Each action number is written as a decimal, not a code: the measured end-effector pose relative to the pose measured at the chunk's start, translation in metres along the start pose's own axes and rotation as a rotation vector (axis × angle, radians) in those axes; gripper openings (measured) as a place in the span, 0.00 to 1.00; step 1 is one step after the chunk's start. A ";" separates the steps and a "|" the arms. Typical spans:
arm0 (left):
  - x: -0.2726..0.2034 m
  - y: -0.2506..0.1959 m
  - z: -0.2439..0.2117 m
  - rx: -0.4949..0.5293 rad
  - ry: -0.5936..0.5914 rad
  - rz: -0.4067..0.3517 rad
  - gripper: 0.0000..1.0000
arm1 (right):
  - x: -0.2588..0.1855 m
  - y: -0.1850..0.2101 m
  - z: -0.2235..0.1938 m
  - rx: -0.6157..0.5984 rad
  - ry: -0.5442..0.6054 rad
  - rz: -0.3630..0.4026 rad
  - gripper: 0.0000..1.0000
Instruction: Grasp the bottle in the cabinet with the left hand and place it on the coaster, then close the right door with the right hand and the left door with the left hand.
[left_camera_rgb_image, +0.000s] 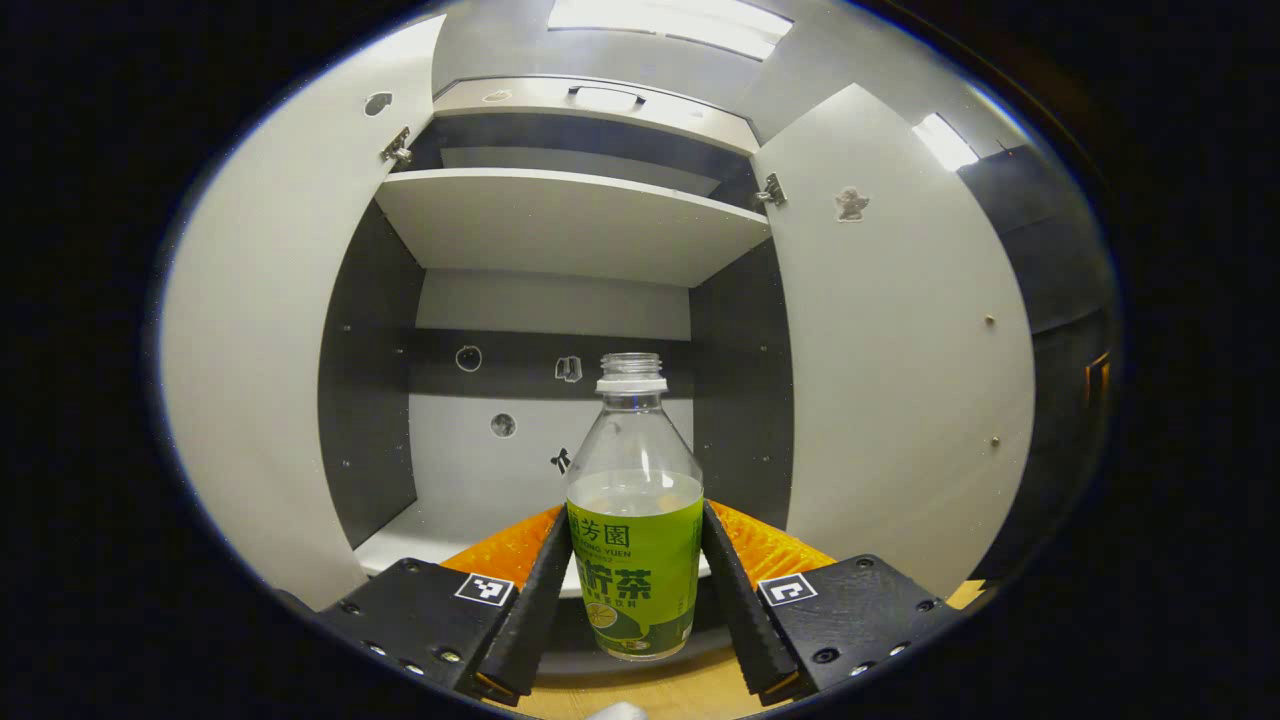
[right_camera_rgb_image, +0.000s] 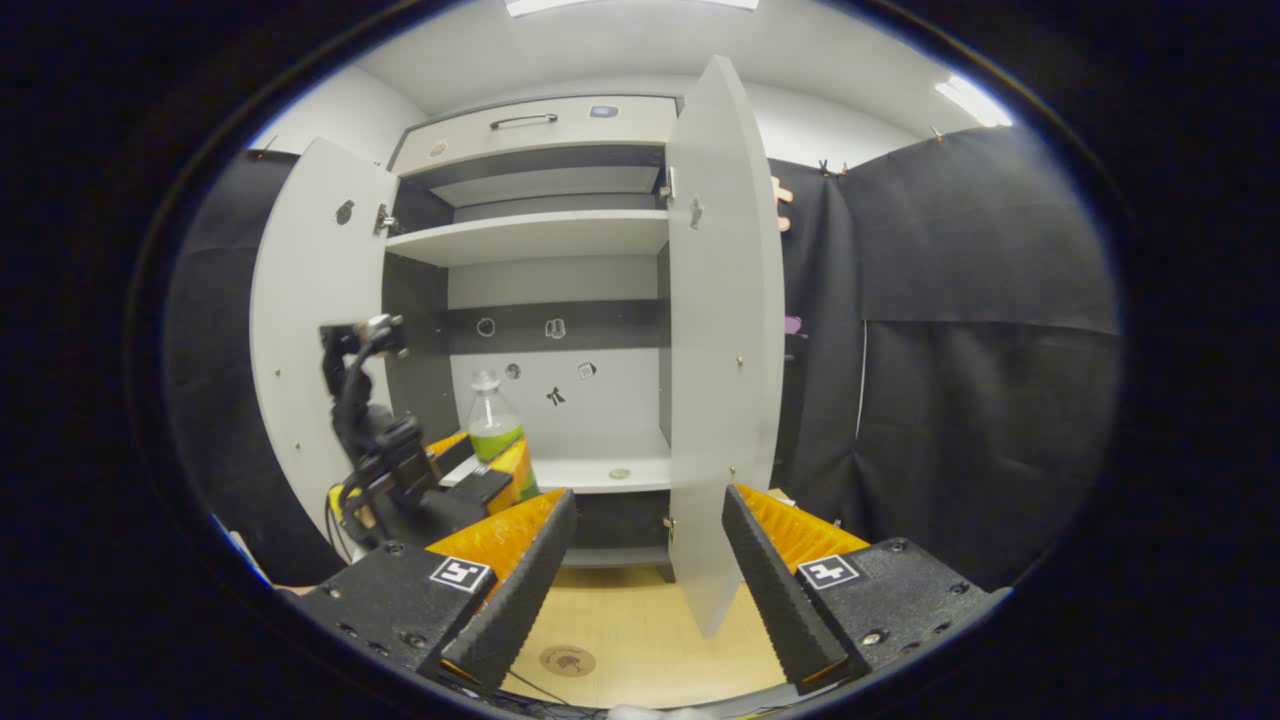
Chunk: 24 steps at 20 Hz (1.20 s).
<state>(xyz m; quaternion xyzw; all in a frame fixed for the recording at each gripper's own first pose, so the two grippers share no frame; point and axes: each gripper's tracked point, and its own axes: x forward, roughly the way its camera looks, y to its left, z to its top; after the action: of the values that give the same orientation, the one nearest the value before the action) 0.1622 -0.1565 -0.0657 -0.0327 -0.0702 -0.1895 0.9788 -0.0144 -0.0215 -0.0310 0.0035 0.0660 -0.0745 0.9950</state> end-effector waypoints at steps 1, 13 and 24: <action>-0.017 -0.004 -0.012 0.002 0.012 -0.004 0.74 | -0.001 -0.003 -0.004 0.003 0.005 -0.005 0.95; -0.124 -0.056 -0.168 -0.066 0.111 -0.137 0.74 | -0.011 -0.025 -0.050 -0.031 0.114 -0.046 0.95; -0.129 -0.065 -0.273 -0.024 0.165 -0.150 0.76 | -0.003 -0.025 -0.076 -0.084 0.206 -0.035 0.97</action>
<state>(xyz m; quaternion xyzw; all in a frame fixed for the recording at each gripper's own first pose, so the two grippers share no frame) 0.0532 -0.1944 -0.3524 -0.0232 0.0104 -0.2650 0.9639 -0.0307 -0.0446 -0.1057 -0.0315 0.1709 -0.0881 0.9808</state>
